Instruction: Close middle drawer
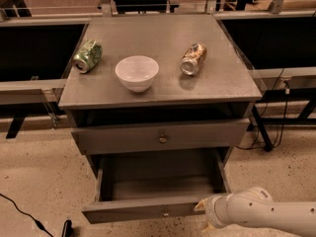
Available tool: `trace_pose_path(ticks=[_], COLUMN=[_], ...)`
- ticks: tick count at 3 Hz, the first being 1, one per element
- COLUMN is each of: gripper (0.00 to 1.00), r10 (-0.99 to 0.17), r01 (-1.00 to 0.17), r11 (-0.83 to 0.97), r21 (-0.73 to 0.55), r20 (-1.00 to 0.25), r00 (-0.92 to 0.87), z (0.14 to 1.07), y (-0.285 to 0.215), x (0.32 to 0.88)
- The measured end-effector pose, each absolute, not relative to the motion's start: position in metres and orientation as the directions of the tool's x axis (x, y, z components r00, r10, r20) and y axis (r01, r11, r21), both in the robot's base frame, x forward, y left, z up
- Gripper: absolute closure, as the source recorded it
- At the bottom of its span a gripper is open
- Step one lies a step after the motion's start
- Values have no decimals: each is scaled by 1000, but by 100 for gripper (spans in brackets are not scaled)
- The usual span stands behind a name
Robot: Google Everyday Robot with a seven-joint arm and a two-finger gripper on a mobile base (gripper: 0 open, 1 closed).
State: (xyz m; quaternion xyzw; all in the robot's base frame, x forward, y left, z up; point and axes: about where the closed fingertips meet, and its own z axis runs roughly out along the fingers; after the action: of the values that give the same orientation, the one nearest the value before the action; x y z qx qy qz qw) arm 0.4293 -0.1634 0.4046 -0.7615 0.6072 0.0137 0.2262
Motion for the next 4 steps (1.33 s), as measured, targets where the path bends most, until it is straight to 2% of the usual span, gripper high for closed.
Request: trace_pose_path(ticks=[1,2,3,4], gripper=[0,1,23,46], r10=[-919,-921,-921,-931], r01=[-931,-935,-935,-932], r11=[-160,-152,-147,-96], r21=[-328,-322,-323,-350], r20=[-296,-297,-300,-299], r00=[262,252,248,208], z=[405,402,400,399], y=[-160,-161,-160,-171], x=[416,416,415,440])
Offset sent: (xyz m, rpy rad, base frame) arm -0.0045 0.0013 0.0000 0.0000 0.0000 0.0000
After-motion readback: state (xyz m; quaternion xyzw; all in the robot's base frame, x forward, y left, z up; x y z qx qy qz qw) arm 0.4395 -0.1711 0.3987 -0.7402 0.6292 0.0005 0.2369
